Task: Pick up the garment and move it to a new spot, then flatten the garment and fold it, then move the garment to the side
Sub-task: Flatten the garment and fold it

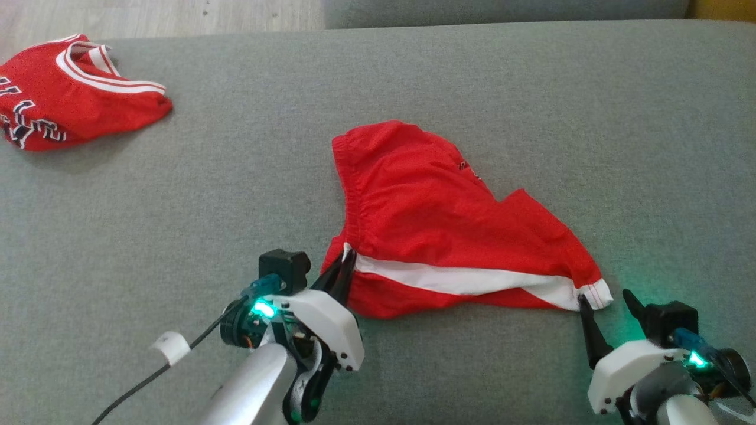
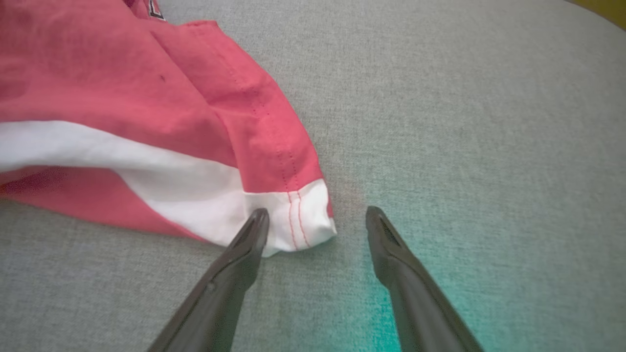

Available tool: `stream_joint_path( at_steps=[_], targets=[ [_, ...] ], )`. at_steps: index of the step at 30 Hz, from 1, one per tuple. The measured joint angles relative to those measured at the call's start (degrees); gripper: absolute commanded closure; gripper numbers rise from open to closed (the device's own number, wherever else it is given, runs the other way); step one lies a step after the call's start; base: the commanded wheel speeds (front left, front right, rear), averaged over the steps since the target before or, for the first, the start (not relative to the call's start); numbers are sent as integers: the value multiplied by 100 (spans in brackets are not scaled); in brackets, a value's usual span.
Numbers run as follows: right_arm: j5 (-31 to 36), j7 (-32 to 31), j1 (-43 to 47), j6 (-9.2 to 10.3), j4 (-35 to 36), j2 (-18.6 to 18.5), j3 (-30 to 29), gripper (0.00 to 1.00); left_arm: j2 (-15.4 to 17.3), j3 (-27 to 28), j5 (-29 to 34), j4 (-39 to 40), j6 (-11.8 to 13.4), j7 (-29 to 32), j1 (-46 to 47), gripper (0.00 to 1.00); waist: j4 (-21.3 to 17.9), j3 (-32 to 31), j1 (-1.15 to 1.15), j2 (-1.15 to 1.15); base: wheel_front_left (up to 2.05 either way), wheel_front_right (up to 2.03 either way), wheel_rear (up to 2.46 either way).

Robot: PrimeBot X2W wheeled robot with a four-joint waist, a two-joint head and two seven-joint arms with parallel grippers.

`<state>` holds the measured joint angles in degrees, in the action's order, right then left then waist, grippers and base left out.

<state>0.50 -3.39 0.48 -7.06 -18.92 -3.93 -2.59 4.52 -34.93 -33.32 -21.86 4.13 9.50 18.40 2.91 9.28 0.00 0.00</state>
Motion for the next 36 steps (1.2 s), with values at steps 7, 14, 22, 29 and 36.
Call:
stream_joint_path(
  at_steps=[7, 14, 22, 29, 36],
  targets=[
    [-82, -25, -219, 0, -203, -40, 212, 50, 30, 3, -43, 19, 24, -49, 3, 100, -19, 63, 0, 0, 0, 0, 0],
    [-111, 11, -365, 0, -337, -73, 338, 79, 58, 7, -56, 19, 48, -51, 3, 100, -4, 35, 0, 0, 0, 0, 0],
    [-169, 392, -365, 0, -156, -90, 276, 100, 109, 177, -119, 129, 94, -364, -3, 100, -58, -103, 0, 0, 0, 0, 0],
    [-733, 549, -391, 0, 631, -49, 283, 100, 229, 438, -266, 584, 89, -808, -73, 100, -83, -461, 0, 0, 0, 0, 0],
    [-1060, 419, -413, 0, 2079, -49, 332, 100, 624, 749, -223, 1824, 249, -1012, -243, 100, -43, -1087, -1, 0, 0, 0, 0]
  ],
)
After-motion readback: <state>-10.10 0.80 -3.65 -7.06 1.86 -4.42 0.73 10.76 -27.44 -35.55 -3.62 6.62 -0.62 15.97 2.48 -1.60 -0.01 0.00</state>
